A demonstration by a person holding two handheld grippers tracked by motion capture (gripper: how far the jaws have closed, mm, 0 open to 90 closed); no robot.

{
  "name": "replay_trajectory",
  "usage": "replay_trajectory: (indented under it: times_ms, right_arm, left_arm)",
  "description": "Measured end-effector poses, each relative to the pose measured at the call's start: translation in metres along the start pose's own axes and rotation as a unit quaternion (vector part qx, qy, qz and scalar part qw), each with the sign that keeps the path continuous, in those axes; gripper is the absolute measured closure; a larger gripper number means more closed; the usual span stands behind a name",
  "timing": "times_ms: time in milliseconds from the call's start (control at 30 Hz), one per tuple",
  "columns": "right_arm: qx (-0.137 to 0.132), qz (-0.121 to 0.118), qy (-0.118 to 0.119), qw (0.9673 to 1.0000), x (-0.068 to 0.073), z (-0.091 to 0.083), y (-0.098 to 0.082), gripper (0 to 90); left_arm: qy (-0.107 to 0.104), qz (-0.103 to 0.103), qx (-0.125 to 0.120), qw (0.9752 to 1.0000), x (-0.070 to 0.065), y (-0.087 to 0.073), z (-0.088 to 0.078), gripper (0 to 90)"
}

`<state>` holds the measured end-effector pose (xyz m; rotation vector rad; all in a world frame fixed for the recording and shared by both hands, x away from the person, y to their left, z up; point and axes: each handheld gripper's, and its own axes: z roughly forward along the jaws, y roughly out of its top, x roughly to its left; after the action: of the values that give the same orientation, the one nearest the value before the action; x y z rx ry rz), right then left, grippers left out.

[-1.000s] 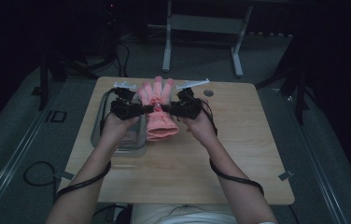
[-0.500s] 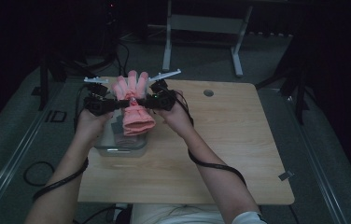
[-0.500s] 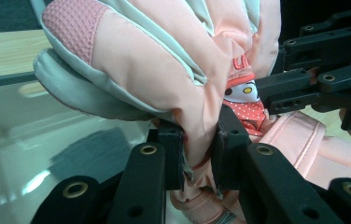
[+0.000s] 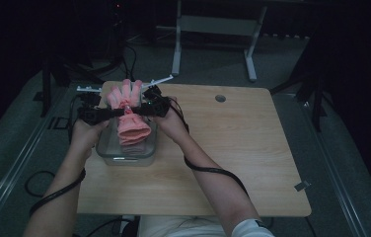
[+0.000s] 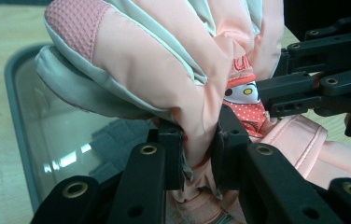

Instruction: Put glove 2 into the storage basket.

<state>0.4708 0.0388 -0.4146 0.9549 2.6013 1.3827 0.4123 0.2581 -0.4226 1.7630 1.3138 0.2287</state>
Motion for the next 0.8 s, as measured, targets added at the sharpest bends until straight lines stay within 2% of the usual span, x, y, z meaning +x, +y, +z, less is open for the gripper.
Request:
replay_trajectory:
  times_ms: [300, 500, 667, 733, 800]
  right_arm:
    - [0.029, 0.020, -0.004, 0.9994, -0.013, 0.024, -0.021, 66.9]
    - [0.054, 0.029, -0.007, 0.9981, -0.018, 0.036, -0.032, 66.9]
    - [0.079, 0.034, -0.014, 0.9962, -0.019, 0.045, -0.040, 66.7]
    - [0.085, 0.036, -0.015, 0.9957, -0.020, 0.047, -0.042, 66.4]
    - [0.092, 0.038, -0.018, 0.9949, -0.021, 0.049, -0.043, 65.9]
  left_arm:
    - [0.005, -0.023, 0.031, 0.9993, 0.012, -0.017, 0.026, 75.9]
    - [0.012, -0.030, 0.054, 0.9980, 0.015, -0.027, 0.038, 75.8]
    - [0.016, -0.044, 0.075, 0.9961, 0.018, -0.035, 0.047, 75.7]
    - [0.028, -0.038, 0.083, 0.9955, 0.016, -0.034, 0.049, 75.6]
    - [0.033, -0.041, 0.093, 0.9942, 0.015, -0.034, 0.051, 75.4]
